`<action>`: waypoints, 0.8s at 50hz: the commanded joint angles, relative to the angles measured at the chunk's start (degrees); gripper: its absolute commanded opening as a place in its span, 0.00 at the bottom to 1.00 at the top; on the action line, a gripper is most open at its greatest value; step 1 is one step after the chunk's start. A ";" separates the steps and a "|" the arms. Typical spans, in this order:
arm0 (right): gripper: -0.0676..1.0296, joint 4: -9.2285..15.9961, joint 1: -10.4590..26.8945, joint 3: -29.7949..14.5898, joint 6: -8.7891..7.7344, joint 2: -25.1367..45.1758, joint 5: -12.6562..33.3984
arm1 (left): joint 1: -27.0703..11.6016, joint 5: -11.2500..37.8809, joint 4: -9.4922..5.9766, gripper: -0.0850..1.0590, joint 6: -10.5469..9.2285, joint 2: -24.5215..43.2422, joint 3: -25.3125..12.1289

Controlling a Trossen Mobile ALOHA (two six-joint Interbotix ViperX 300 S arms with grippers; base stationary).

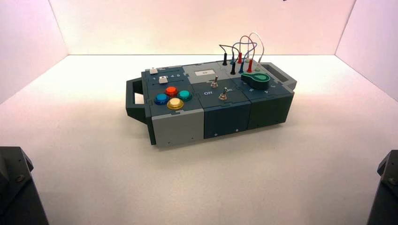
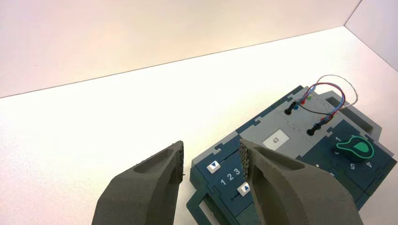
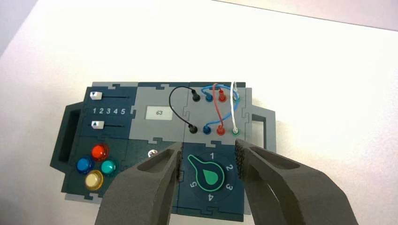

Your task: Return to the home position.

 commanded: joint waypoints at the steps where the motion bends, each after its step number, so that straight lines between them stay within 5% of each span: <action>1: 0.60 0.00 0.26 -1.93 0.09 -0.09 -0.35 | -0.18 -0.62 0.09 0.62 0.09 -0.18 -1.76; 26: 0.60 -0.18 0.26 -1.76 0.00 0.00 -0.18 | -0.18 -0.70 0.18 0.61 0.09 0.26 -1.49; 40: 0.59 -2.55 -0.44 -1.76 0.09 -0.62 0.70 | -0.18 -0.44 0.44 0.58 0.26 -0.53 -1.23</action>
